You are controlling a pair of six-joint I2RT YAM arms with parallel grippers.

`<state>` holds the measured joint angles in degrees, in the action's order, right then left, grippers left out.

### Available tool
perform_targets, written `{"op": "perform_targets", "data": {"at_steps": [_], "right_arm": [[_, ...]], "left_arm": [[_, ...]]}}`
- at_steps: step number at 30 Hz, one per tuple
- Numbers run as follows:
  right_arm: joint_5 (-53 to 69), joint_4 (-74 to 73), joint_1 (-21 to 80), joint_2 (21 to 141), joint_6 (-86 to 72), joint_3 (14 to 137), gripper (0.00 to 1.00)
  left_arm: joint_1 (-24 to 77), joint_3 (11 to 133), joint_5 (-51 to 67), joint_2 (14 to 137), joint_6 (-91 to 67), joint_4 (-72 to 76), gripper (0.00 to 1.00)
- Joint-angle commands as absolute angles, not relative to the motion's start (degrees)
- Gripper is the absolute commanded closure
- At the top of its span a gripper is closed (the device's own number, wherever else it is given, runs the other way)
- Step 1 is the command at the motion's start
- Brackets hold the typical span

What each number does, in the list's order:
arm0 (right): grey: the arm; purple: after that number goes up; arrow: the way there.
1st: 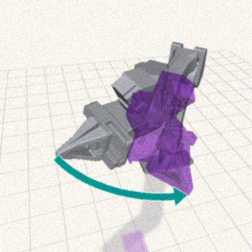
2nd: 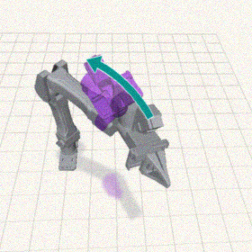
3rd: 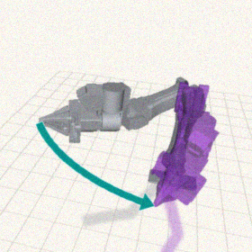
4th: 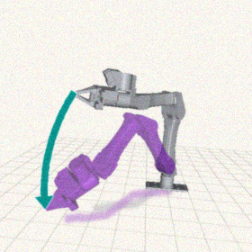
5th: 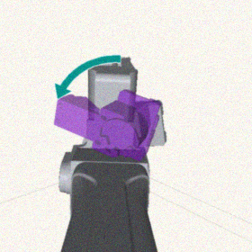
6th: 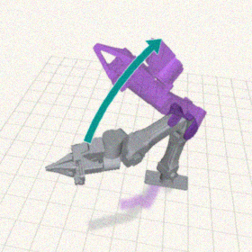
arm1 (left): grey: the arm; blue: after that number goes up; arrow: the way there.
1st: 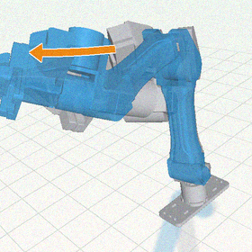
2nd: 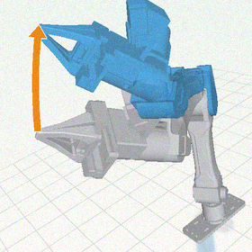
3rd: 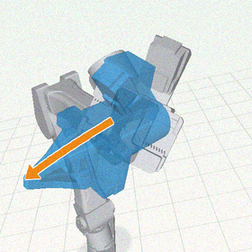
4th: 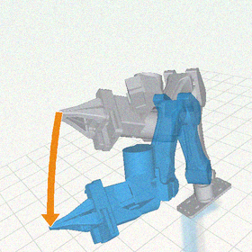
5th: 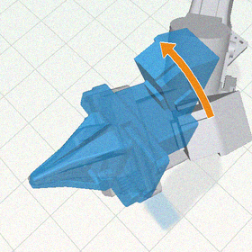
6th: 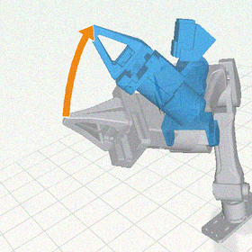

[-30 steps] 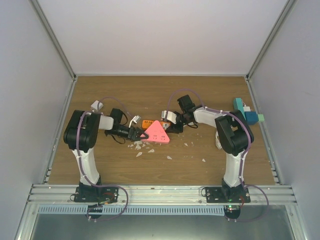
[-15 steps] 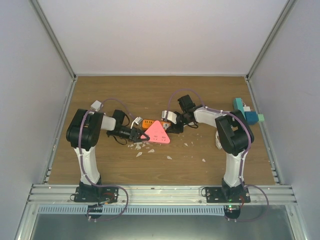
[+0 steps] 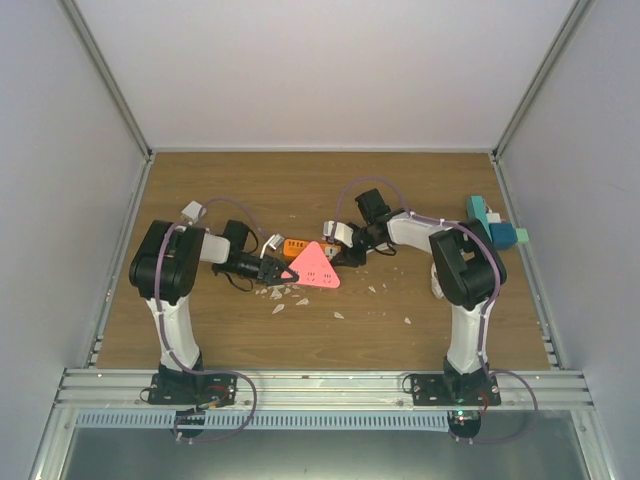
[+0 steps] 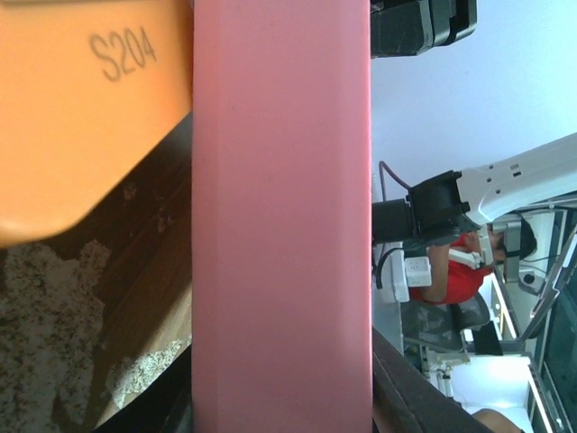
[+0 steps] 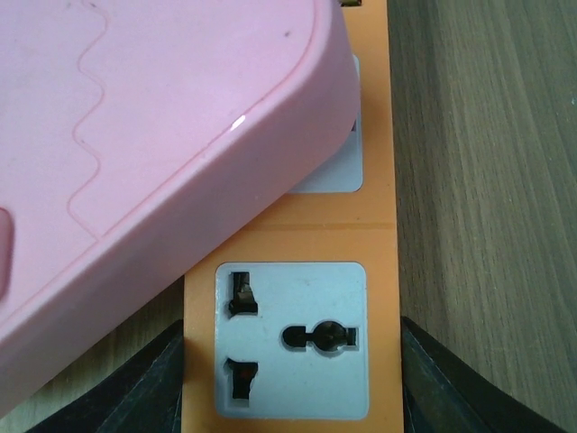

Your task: Pull the plug off the socket

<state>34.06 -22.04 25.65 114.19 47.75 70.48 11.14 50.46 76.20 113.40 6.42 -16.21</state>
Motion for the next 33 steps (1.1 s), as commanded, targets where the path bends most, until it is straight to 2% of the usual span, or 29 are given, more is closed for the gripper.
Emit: {"op": "perform_targets", "data": {"at_steps": [1, 9, 24, 33], "right_arm": [[30.52, -26.30, 25.19, 118.33, 43.44, 70.89, 0.95], [30.01, -26.06, 24.96, 118.81, 42.10, 71.20, 0.98], [25.82, -22.93, 24.45, 118.88, 39.85, 70.84, 0.98], [24.14, -22.03, 24.43, 119.26, 38.67, 71.10, 0.98]], "left_arm": [[12.35, 49.25, 73.55, 108.54, 9.34, -11.37, 0.92], [13.80, 47.13, 69.57, 102.78, 7.18, -7.02, 0.99], [11.82, 47.88, 84.70, 107.13, 2.54, -6.38, 1.00], [11.79, 47.76, 87.81, 109.45, -2.89, -3.91, 1.00]]}}
